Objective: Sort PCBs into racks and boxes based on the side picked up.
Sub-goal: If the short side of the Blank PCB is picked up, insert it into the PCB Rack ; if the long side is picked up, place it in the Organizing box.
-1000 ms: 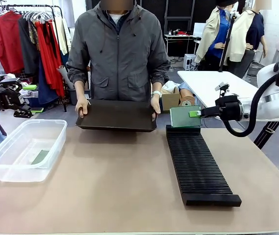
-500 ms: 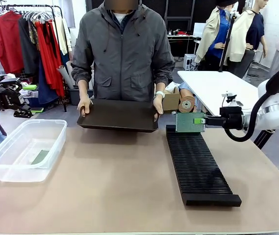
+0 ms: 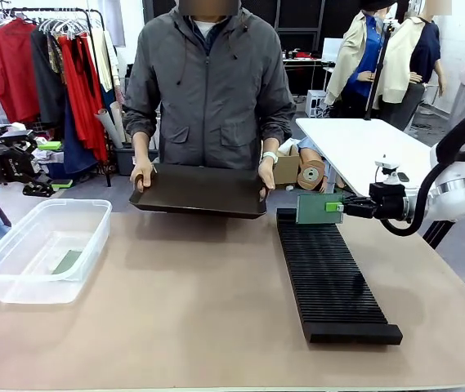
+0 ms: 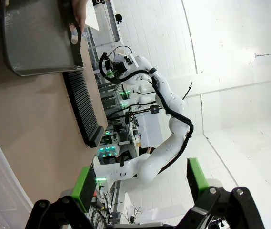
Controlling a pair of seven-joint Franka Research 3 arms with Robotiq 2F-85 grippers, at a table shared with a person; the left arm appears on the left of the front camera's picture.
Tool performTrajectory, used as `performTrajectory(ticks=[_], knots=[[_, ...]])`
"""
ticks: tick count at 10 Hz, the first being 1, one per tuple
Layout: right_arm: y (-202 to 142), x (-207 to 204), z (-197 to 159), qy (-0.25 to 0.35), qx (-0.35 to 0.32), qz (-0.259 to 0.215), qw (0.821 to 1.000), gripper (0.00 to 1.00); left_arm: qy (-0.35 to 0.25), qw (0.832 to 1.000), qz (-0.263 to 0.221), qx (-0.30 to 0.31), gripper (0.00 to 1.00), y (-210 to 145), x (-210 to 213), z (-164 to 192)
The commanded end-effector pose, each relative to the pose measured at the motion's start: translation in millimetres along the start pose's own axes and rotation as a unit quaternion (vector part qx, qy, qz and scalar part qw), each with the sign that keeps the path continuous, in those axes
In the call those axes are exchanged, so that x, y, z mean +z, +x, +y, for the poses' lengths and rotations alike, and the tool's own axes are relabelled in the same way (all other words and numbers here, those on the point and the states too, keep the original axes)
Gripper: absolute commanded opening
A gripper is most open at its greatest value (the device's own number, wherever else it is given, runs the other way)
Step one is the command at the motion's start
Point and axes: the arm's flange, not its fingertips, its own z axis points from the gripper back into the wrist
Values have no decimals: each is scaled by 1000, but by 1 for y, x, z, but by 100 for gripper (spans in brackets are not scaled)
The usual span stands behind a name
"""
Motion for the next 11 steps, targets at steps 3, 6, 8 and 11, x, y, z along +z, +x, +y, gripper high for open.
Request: performTrajectory(ticks=[3, 6, 8, 11], knots=[[-39, 5, -23, -11, 2, 11, 1000, 0, 6, 1000, 1, 1, 100, -3, 0, -3], [-58, 8, -29, -20, 6, -8, 1000, 0, 6, 1000, 1, 1, 100, -3, 0, -3], [-70, 9, -34, -22, -1, -11, 1000, 0, 6, 1000, 1, 1, 100, -3, 0, -3], [-71, 8, -26, -20, -19, -4, 1000, 0, 6, 1000, 1, 1, 100, -3, 0, -3]])
